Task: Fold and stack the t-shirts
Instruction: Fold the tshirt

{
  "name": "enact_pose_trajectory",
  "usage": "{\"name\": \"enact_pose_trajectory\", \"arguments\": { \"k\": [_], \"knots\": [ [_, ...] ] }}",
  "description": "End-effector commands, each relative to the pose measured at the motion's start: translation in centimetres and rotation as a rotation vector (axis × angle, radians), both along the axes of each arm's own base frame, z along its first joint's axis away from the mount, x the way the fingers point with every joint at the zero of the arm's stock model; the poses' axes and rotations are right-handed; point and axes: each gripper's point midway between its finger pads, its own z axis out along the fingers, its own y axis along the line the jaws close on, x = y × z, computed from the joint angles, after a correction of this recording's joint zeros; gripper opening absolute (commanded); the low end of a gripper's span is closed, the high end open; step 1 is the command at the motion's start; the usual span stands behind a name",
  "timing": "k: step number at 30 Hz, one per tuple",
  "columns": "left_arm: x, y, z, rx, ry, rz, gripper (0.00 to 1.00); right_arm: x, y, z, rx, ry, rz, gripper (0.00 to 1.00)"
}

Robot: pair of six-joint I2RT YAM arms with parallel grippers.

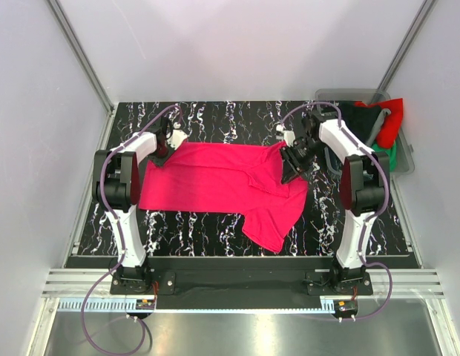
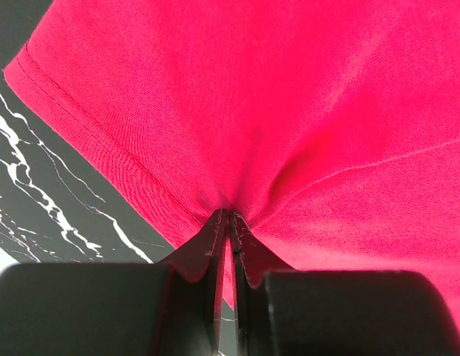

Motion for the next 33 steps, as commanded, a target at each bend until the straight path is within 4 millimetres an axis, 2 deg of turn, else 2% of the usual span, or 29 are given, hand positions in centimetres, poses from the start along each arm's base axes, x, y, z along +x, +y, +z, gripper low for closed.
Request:
{"name": "enact_pose_trajectory", "arguments": {
  "k": [1,3,4,7,10,11,14,17,18,21,23,24,25,27,28,30,31,33],
  "knots": [
    [-0.3,0.0,1.3,-0.011,-0.020,0.013,0.11,2.5,1.2,4.9,-0.033,-0.303,0.109,0.41],
    [-0.4,0.1,1.2,-0.006,-0.017,0.013,0.11,2.9,1.8,4.2,-0.085,-0.380,0.197,0.36],
    [-0.4,0.1,1.2,-0.005,-0.018,0.014,0.11,2.4,3.1,3.8,-0.093,-0.402,0.256,0.33],
    [-0.7,0.1,1.2,-0.005,-0.013,0.017,0.11,2.5,4.8,2.2,-0.099,-0.450,0.334,0.29],
    [-0.6,0.2,1.4,0.000,-0.020,0.016,0.10,4.6,6.3,0.8,-0.086,-0.469,0.302,0.28],
    [-0.5,0.2,1.6,0.000,-0.024,0.018,0.10,6.2,6.5,0.3,-0.088,-0.472,0.269,0.27],
    [0.0,0.1,2.3,-0.006,-0.042,0.017,0.10,9.0,6.5,-0.3,-0.071,-0.463,0.176,0.27],
    [0.5,-0.2,3.4,-0.024,-0.066,0.012,0.10,13.0,5.7,0.1,-0.052,-0.481,0.071,0.27],
    [0.7,-0.4,3.9,-0.034,-0.074,0.009,0.10,14.0,4.8,0.3,-0.055,-0.491,0.033,0.27],
    [2.0,-0.8,5.3,-0.057,-0.113,0.016,0.10,16.8,3.4,0.5,-0.076,-0.531,-0.032,0.27],
    [2.8,-1.0,5.1,-0.065,-0.113,0.021,0.10,18.3,2.0,0.0,-0.097,-0.543,-0.062,0.28],
    [3.7,-1.1,5.8,-0.070,-0.130,0.022,0.10,18.6,1.5,-0.2,-0.106,-0.546,-0.069,0.28],
    [4.1,-1.2,4.9,-0.071,-0.113,0.023,0.10,19.0,0.8,-0.4,-0.113,-0.547,-0.082,0.28],
    [5.4,-1.2,5.4,-0.069,-0.130,0.026,0.10,19.6,0.2,-1.2,-0.122,-0.541,-0.090,0.28],
    [5.7,-1.1,4.6,-0.066,-0.117,0.029,0.10,19.8,-0.1,-1.5,-0.127,-0.540,-0.094,0.28],
    [6.5,-1.0,4.6,-0.056,-0.127,0.036,0.10,20.1,-0.6,-1.9,-0.144,-0.540,-0.098,0.28],
    [6.6,-0.8,3.7,-0.050,-0.109,0.038,0.10,20.2,-0.9,-2.3,-0.155,-0.537,-0.102,0.28],
    [6.8,-0.5,3.2,-0.028,-0.105,0.043,0.10,20.4,-1.5,-3.1,-0.171,-0.528,-0.111,0.28]
  ]
}}
